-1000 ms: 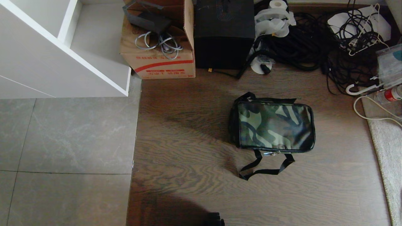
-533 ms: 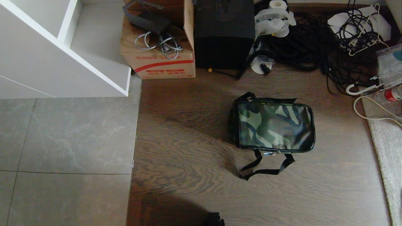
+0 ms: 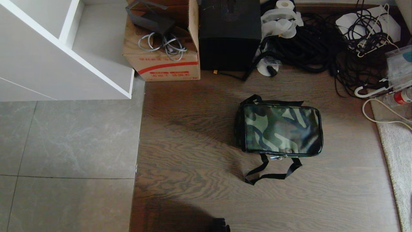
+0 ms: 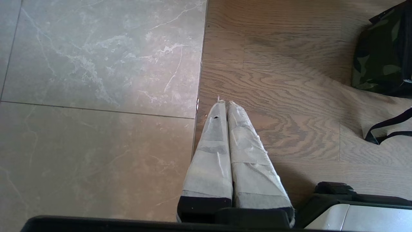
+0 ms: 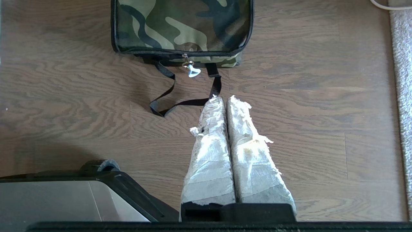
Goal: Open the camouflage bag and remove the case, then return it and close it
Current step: Open the top of the storage box
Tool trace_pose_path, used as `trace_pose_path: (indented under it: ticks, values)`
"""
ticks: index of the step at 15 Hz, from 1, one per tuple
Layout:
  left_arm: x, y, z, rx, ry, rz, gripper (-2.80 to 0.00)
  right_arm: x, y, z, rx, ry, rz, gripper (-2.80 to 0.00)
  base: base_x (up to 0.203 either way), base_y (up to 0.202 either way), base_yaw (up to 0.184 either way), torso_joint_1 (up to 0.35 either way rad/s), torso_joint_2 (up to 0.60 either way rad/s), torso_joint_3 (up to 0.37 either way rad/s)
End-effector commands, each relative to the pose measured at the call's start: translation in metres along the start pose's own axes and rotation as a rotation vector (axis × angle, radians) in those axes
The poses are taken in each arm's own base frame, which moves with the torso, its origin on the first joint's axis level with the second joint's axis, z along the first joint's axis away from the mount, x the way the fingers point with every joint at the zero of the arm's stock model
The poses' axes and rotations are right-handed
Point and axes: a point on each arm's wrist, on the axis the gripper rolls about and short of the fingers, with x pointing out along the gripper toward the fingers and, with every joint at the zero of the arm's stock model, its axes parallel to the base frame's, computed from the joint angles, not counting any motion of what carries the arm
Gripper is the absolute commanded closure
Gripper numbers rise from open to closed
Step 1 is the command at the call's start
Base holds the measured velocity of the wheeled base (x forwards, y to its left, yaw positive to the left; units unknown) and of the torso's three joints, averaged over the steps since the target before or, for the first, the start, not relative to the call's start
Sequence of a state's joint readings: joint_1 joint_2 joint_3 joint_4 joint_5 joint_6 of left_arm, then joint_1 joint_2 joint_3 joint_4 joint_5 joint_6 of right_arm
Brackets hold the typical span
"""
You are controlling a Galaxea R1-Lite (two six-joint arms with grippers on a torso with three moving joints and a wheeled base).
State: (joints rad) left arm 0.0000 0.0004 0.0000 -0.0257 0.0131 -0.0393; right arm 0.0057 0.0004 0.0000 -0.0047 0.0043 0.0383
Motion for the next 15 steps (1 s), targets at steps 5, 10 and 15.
trace_pose_path:
  ticks: [5,10,15]
  values:
    - [0.001,0.000,-0.003,0.000,0.010,0.001,0.00,-0.016,0.002,0.044,0.013,-0.008,0.012,0.00,0.000,0.000,0.000,0.000,0.00,0.000]
    - [0.001,0.000,-0.003,0.000,0.009,0.002,0.00,0.022,0.005,0.109,0.276,0.323,-0.032,0.00,0.000,0.000,0.000,0.000,0.00,0.000]
    - [0.001,0.000,-0.003,0.000,0.008,0.001,0.00,0.108,0.009,0.129,0.362,0.650,-0.014,0.00,0.000,0.000,0.000,0.000,0.00,0.000]
